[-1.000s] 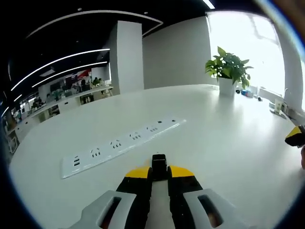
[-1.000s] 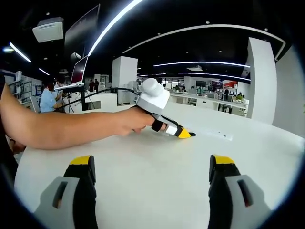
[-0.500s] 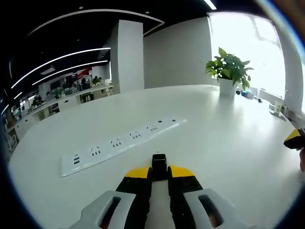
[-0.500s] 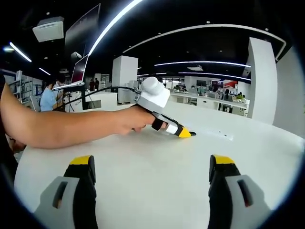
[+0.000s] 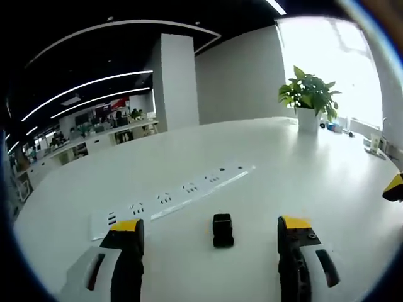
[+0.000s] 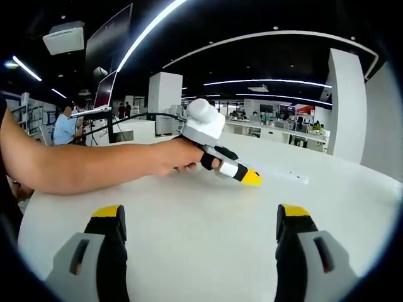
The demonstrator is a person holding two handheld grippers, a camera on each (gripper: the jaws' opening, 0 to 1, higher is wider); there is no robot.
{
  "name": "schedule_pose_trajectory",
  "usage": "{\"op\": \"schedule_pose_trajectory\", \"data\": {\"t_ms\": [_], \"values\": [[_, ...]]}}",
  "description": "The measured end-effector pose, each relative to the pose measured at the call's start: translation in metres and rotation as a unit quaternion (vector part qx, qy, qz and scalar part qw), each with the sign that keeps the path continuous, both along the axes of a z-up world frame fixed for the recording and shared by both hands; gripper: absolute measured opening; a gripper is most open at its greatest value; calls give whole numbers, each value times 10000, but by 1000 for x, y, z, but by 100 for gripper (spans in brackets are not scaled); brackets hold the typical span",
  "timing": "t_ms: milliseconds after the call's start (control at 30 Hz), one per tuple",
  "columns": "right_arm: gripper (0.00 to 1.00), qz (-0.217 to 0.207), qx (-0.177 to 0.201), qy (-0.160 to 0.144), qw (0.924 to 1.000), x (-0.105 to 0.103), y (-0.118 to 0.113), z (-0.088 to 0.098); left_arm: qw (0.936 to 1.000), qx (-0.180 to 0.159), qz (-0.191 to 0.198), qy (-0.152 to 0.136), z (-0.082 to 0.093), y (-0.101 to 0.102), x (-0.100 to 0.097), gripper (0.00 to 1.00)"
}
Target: Snap the two parts of the plastic buckle together until the buckle closes and remains connected.
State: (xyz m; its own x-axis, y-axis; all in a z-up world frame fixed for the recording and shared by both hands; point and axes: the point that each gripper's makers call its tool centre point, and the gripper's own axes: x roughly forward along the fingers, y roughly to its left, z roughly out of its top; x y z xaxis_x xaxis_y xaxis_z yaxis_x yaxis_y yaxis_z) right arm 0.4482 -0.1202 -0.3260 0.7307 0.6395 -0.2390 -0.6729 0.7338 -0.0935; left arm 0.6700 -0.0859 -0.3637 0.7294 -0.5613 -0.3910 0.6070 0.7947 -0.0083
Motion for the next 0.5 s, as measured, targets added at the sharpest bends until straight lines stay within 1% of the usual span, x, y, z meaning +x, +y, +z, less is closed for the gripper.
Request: {"op": "schedule_pose_trajectory", "data": {"t_ms": [100, 133, 200, 367, 500], "values": [[100, -23, -1, -5, 10000, 1, -1, 0, 9997, -238, 101, -46, 11, 3, 2, 99], [100, -15, -4, 4, 10000, 1, 0, 0, 9995, -260, 148, -66, 13, 5, 3, 99], [100, 10, -27, 47, 10000, 0, 1, -3, 9994, -293, 179, -51, 15, 6, 6, 99], [100, 25, -59, 49, 10000, 0, 1, -4, 9990, -413, 153, 1, 16, 4, 2, 99], [100, -10, -88, 6, 10000, 1, 0, -4, 9987, -473, 163, -2, 22, 5, 1, 99]]}}
